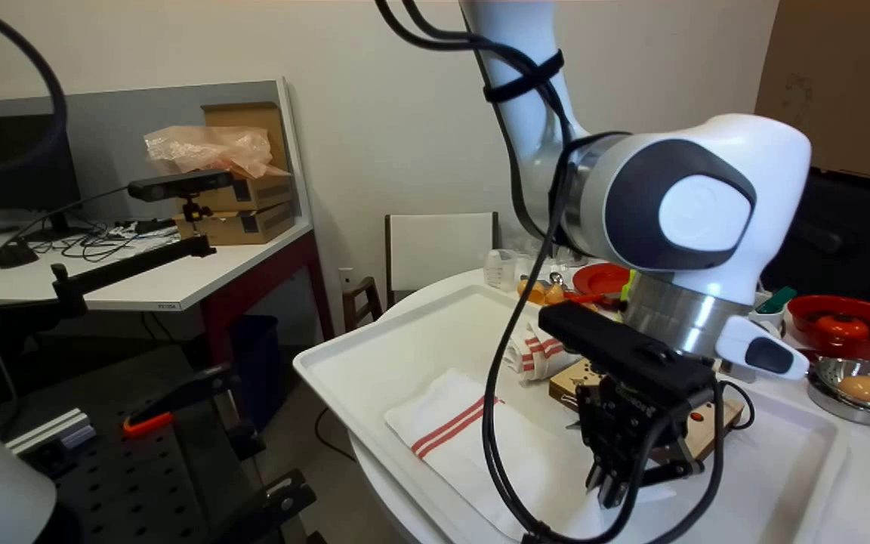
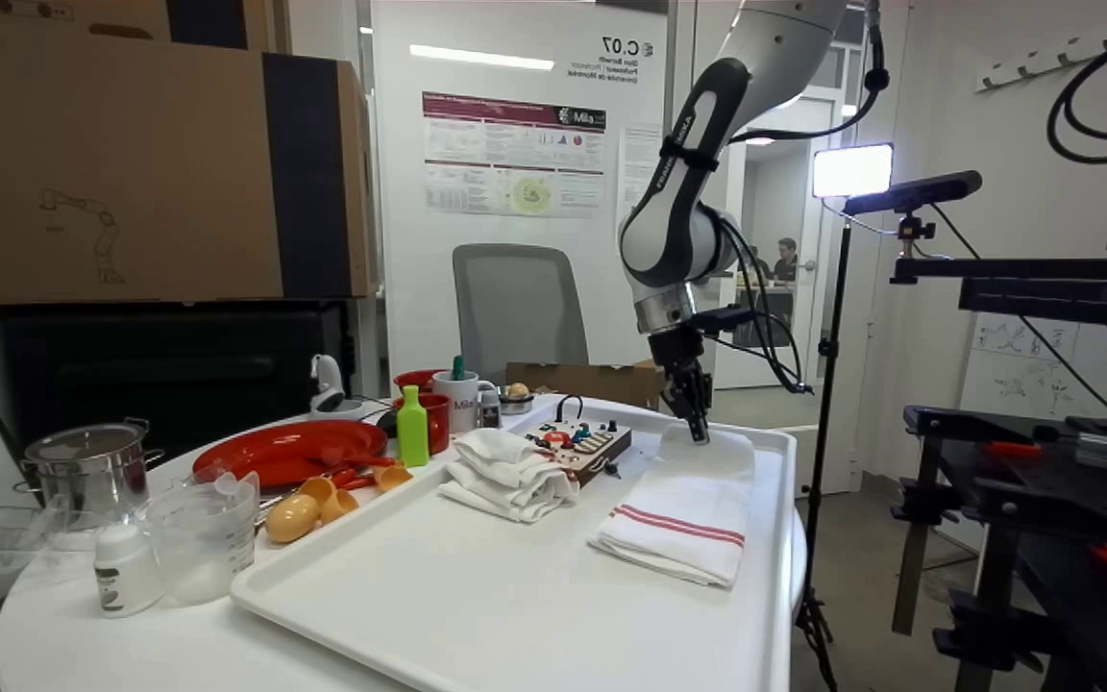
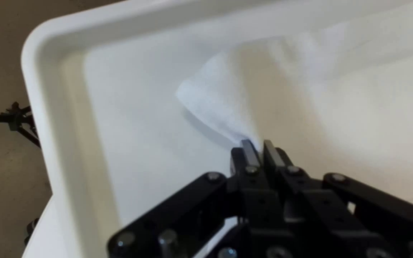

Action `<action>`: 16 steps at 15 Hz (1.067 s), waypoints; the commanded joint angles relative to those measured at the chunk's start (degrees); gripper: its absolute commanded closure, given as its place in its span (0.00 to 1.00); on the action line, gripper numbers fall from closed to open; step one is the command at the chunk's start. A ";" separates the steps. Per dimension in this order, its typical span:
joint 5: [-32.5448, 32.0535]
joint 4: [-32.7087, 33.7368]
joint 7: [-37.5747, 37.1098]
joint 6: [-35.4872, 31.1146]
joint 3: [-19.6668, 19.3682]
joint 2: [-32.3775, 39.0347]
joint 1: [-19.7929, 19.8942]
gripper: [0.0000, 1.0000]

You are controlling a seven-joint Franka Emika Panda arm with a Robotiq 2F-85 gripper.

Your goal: Fold the towel on the table

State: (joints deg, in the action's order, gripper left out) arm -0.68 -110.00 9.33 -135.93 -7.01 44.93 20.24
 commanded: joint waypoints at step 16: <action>-7.04 -19.87 -11.13 -1.09 -0.32 -16.84 -17.64 0.98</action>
State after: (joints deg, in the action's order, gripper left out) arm -5.87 -127.33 2.97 -136.00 -6.78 30.61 5.30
